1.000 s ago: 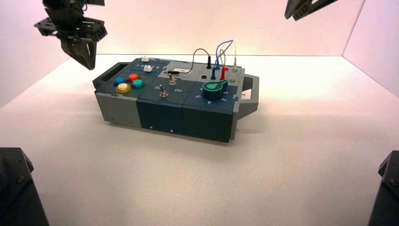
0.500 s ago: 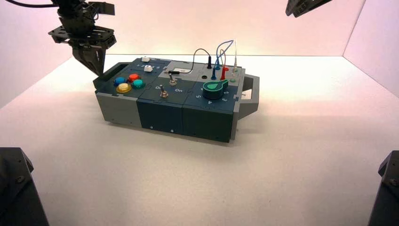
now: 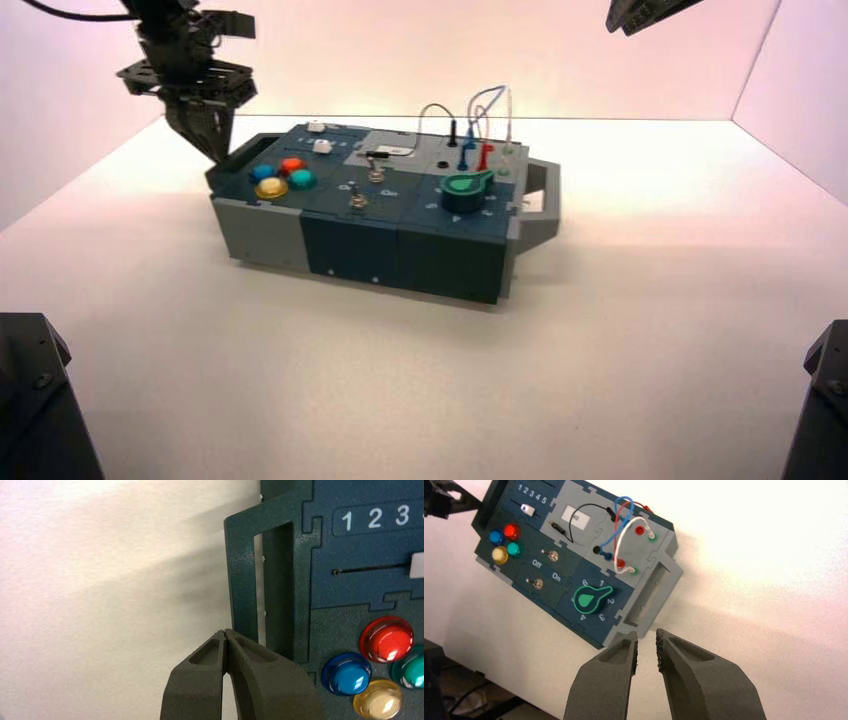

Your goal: Move the box to the right.

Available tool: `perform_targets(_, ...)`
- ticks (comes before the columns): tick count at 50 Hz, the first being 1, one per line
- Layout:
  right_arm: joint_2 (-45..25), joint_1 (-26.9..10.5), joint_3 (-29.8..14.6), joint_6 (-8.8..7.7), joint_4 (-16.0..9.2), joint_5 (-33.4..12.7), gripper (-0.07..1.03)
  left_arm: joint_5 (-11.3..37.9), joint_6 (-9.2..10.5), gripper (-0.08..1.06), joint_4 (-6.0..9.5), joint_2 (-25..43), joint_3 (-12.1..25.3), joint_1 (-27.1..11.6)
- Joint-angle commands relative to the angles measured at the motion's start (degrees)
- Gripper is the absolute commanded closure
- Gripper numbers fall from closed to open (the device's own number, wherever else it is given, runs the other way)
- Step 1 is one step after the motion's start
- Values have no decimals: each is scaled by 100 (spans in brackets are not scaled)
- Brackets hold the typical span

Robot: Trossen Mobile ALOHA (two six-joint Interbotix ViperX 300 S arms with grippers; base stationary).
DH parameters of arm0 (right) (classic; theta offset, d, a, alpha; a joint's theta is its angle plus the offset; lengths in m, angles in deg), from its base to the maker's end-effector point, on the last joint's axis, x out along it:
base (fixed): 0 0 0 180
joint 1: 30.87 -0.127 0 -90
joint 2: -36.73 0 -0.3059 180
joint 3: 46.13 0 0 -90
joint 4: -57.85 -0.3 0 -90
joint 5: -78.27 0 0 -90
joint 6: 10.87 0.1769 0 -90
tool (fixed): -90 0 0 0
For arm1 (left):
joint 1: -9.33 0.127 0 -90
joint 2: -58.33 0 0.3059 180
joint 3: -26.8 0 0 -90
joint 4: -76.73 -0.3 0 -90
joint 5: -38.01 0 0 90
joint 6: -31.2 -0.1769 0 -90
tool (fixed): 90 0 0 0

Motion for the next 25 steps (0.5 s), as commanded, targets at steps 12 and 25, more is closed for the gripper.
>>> perform_targets(12,35,-9,-193,0,0,53,73,308,-35,100,141,-132,-70,-870)
perform_targets(25,26,0,-193,-9,9,53,73,492,-35,101,158,-132,-70,-1116)
